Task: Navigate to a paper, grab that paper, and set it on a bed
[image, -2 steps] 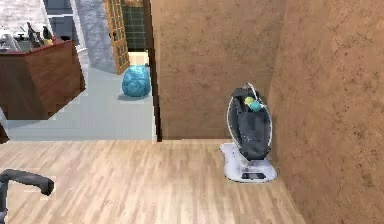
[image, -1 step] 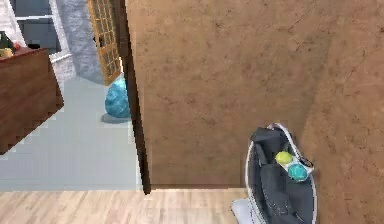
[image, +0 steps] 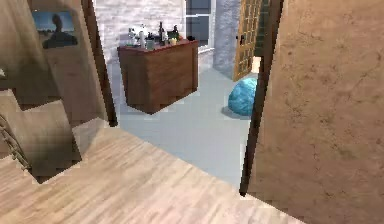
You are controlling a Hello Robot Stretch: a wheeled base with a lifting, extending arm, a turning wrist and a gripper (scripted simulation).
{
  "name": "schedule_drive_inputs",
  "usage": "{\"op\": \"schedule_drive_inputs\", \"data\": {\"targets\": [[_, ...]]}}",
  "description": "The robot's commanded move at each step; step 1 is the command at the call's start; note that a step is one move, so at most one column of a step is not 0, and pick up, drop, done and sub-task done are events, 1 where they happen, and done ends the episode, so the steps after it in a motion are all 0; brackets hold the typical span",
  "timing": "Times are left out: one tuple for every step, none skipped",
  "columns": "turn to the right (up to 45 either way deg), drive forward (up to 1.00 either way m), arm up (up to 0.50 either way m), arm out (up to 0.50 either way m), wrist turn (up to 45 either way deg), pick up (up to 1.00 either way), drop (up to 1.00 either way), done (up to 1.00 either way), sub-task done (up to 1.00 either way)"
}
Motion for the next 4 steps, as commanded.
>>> {"op": "schedule_drive_inputs", "data": {"targets": [[0.0, 1.0, 0.0, 0.0, 0.0, 0.0, 0.0, 0.0, 0.0], [0.0, 0.35, 0.0, 0.0, 0.0, 0.0, 0.0, 0.0, 0.0], [24.0, 0.0, 0.0, 0.0, 0.0, 0.0, 0.0, 0.0, 0.0], [0.0, 0.7, 0.0, 0.0, 0.0, 0.0, 0.0, 0.0, 0.0]]}}
